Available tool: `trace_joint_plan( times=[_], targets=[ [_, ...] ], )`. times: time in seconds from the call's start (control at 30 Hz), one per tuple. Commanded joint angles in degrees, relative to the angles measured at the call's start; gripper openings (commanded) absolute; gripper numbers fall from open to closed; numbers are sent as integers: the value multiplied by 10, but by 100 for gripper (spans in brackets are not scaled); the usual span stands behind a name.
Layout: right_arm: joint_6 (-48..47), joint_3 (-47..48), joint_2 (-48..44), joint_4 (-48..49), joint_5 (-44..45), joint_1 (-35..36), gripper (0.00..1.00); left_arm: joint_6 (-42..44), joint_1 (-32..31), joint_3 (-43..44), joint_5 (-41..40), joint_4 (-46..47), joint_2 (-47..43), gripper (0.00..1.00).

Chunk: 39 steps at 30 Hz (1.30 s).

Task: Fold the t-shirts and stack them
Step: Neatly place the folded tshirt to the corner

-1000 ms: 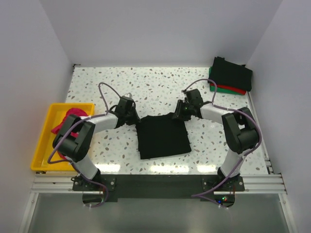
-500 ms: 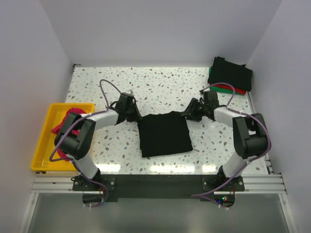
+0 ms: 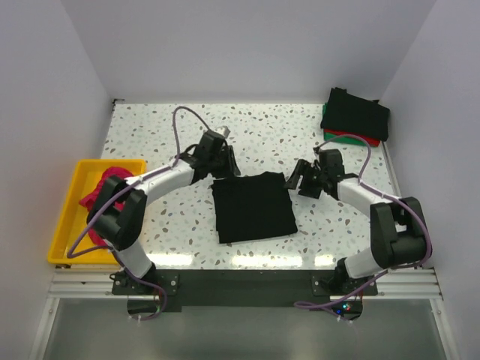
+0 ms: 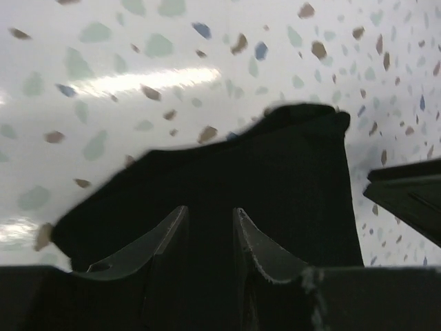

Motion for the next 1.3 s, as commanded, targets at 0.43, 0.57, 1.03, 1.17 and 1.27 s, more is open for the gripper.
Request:
trace_joint_plan(
  times=[0.43, 0.57, 1.03, 1.17, 1.27],
  targets=[
    [-31, -2, 33, -10, 94, 75, 70, -47, -122, -83, 51, 24, -7, 31],
    [-23, -9, 41, -8, 113, 103, 66, -44, -122, -80, 47, 19, -4, 31],
    [6, 11, 102, 8, 151, 138, 0, -24, -119, -24, -2, -42, -6, 28],
    [-7, 48, 104, -18, 196, 138, 0, 3, -102, 22, -34, -110, -36, 28],
    [-23, 111, 108, -74, 241, 137, 0, 28, -76, 26, -38, -141, -77, 28]
  ],
)
